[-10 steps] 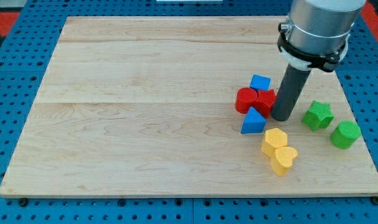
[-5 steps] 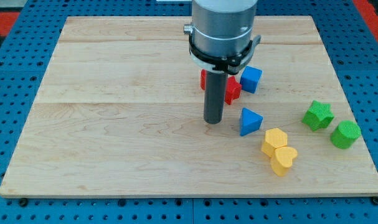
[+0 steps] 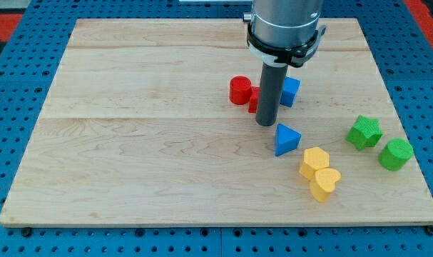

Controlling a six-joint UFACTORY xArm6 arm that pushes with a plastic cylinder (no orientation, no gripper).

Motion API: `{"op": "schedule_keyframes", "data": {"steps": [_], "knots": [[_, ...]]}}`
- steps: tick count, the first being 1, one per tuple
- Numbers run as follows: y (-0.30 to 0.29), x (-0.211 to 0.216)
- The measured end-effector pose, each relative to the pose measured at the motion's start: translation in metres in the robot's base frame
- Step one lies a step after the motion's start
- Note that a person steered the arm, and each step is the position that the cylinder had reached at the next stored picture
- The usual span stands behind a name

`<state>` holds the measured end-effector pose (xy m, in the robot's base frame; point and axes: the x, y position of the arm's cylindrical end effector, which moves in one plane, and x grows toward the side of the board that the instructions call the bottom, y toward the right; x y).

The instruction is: Slide the red star along with red circle to the top center

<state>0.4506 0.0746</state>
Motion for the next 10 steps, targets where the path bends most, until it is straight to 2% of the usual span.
{"op": "schedule_keyframes", "data": {"steps": [2,3,5,6,8,10], "knots": [[-0.083,-0.022],[-0.078,-0.013],[0.037,-0.012],[0.039,-0.013],[0.0,-0.04],[-0.089,-0.061]]}}
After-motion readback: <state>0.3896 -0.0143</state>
